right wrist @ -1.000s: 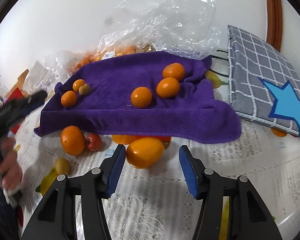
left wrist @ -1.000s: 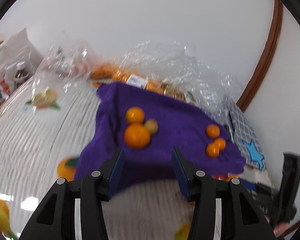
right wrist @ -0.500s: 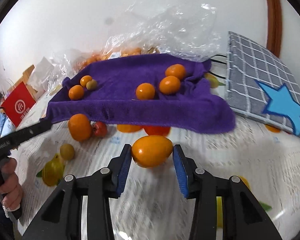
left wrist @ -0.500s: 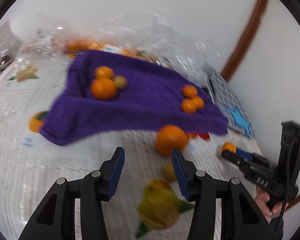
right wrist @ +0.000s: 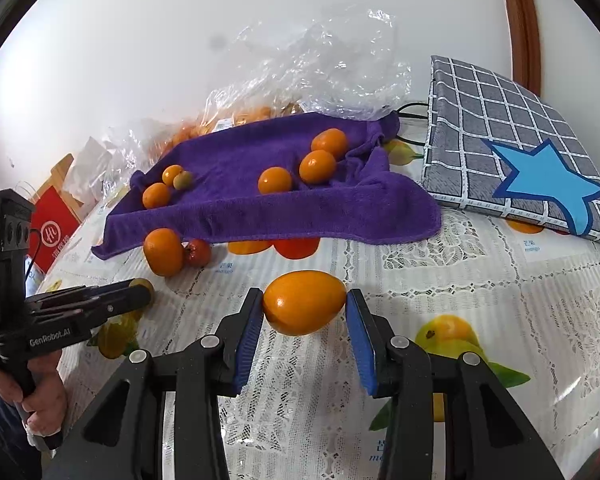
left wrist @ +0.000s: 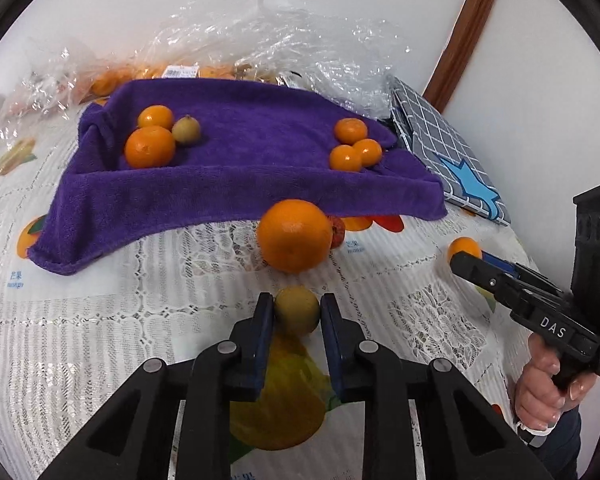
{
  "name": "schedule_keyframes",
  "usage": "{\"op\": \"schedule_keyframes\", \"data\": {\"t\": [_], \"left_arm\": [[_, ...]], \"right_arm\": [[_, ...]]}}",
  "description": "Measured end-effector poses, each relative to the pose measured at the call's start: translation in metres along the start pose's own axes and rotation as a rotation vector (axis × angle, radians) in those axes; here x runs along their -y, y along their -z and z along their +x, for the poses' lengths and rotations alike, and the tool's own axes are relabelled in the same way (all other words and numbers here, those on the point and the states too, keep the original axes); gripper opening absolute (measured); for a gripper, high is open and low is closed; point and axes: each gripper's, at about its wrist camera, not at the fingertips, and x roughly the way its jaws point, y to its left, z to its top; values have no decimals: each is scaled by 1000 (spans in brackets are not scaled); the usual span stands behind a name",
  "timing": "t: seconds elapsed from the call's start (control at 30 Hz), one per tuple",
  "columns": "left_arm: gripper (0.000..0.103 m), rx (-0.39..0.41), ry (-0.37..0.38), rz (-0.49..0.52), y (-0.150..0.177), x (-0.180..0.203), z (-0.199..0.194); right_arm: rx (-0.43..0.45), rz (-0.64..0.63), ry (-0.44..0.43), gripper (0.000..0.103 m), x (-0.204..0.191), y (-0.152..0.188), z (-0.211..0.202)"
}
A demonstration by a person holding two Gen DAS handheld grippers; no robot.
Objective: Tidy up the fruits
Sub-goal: 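Grasp an oval orange fruit with the right gripper while the left grasps a small brownish fruit, then carry both held fruits up and over the purple towel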
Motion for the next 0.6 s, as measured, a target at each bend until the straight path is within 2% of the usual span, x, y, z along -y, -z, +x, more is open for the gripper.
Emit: {"op": "schedule_keyframes", "data": {"t": [0.27, 0.47, 0.6], "left_arm": [[23, 76, -28, -70, -11, -30, -10], [23, 118, 9, -136, -8, -45, -17], [23, 146, 0, -150, -8, -47, -22]], "right_arm": [[12, 20, -15, 42, 4, 1, -3], [16, 23, -16, 42, 4, 2, -3], [19, 24, -13, 42, 4, 2, -3]]}}
